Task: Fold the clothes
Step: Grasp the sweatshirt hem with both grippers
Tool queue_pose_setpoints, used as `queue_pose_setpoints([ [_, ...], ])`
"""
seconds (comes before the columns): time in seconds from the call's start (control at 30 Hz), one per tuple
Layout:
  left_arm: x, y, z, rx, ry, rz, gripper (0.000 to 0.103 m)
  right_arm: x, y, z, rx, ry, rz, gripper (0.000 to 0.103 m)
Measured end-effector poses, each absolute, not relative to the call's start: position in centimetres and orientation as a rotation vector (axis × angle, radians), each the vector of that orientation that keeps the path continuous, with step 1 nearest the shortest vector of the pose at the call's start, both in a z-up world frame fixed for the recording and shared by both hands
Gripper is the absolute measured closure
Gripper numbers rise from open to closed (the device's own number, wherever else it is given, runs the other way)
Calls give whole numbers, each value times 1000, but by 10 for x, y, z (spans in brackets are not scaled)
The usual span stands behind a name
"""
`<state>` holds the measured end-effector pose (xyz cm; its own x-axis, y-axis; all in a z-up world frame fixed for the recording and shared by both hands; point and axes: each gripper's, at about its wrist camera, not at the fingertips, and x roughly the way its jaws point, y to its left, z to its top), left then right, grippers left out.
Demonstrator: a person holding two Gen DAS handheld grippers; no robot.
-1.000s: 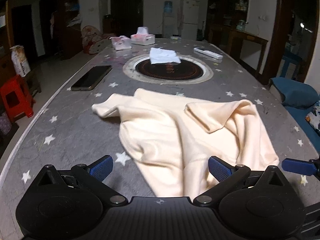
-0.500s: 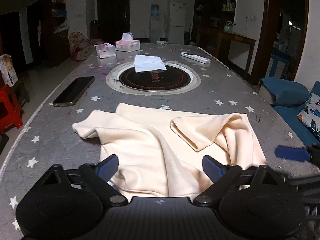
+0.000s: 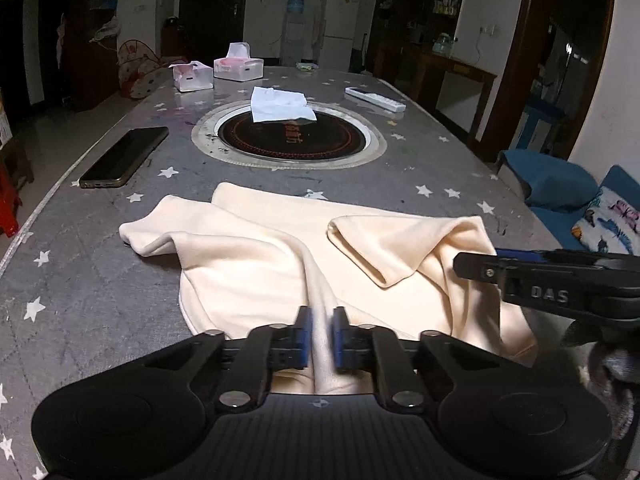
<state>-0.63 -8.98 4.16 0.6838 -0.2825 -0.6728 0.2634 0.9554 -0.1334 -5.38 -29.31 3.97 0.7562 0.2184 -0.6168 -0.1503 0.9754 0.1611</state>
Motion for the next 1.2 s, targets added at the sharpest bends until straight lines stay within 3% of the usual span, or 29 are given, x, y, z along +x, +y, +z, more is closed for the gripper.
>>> queue_pose_setpoints([
  [0.1, -11, -80, 46, -55, 742, -298, 97, -55, -294, 41, 107, 668, 216, 93],
  [0.17, -17, -70, 49, -74, 730, -284, 98, -61, -297, 47, 109, 640, 204, 98],
  [0.4, -24, -46, 57, -167, 731, -283, 98, -83, -314, 65, 134, 577, 173, 99],
  [0.5, -22, -57, 58, -148, 732, -297, 88, -81, -314, 61, 138, 592, 170, 95],
  [0.53, -21, -62, 58, -137, 733, -305, 78, -80, -313, 60, 137, 597, 171, 95],
  [0.57, -19, -67, 58, -127, 735, -312, 62, -79, -312, 58, 137, 603, 171, 92],
  [0.63, -15, -76, 55, -106, 741, -318, 48, -78, -310, 54, 136, 614, 172, 86],
  [0.67, -12, -80, 53, -98, 746, -320, 48, -75, -310, 53, 135, 619, 172, 79],
  [0.73, -7, -85, 48, -90, 762, -326, 48, -70, -308, 50, 134, 630, 170, 78],
  [0.8, -2, -88, 42, -78, 778, -321, 51, -64, -305, 47, 133, 642, 177, 77],
  [0.83, -1, -88, 40, -81, 784, -325, 58, -62, -304, 45, 133, 647, 181, 77],
  [0.87, -1, -88, 39, -86, 789, -335, 77, -59, -302, 43, 131, 651, 183, 77],
  [0.97, -3, -82, 38, -107, 789, -361, 95, -48, -297, 36, 122, 676, 182, 77],
  [1.03, -8, -76, 41, -116, 771, -358, 98, -45, -294, 32, 117, 688, 191, 78],
  [1.1, -14, -68, 47, -131, 748, -351, 99, -47, -291, 33, 102, 679, 206, 96],
  [1.2, -22, -57, 54, -141, 726, -332, 100, -55, -288, 39, 62, 636, 201, 99],
])
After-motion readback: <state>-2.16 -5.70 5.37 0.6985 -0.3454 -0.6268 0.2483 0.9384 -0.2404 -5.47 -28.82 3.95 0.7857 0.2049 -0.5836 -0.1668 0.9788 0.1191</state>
